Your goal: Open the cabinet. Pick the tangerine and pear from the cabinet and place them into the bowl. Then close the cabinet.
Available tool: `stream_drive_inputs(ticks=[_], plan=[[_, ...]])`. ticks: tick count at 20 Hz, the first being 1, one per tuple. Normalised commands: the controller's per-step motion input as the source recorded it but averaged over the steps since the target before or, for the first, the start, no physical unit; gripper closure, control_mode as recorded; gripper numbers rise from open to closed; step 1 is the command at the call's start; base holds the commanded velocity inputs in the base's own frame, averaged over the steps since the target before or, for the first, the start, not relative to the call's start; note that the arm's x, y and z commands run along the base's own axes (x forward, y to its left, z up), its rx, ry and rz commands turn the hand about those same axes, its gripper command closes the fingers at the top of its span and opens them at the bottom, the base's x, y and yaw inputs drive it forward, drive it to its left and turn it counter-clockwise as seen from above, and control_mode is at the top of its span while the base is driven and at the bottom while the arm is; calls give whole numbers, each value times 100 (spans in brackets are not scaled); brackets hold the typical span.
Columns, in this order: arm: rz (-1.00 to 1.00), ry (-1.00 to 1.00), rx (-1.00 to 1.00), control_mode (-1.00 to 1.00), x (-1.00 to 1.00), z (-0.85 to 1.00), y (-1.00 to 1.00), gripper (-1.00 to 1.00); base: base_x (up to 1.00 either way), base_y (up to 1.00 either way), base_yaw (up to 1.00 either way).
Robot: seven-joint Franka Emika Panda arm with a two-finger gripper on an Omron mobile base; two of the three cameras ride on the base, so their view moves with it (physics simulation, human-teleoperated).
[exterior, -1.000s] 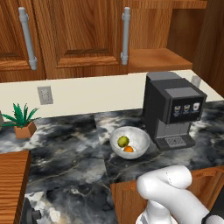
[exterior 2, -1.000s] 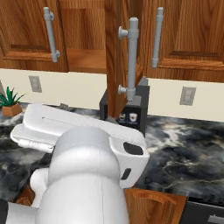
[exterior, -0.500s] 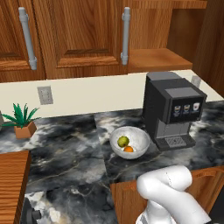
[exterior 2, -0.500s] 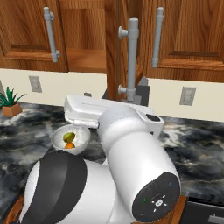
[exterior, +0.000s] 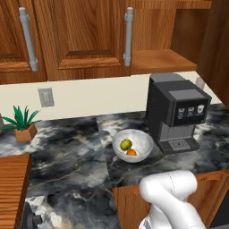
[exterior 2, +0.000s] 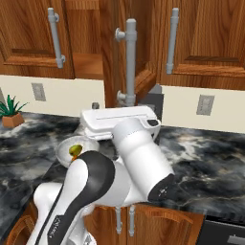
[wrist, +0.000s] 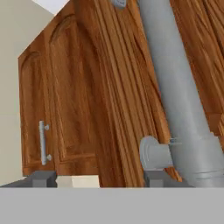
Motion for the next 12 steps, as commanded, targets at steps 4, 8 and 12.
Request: stream_drive_inputs(ticks=[4,8,12], plan=[[9,-35,0,-100,100,-37,76,-100,0,0,0],[8,-30,1,-100,100,-28,76,-100,0,0,0],[4,-24,6,-100,100,-14,62,-100,0,0,0]])
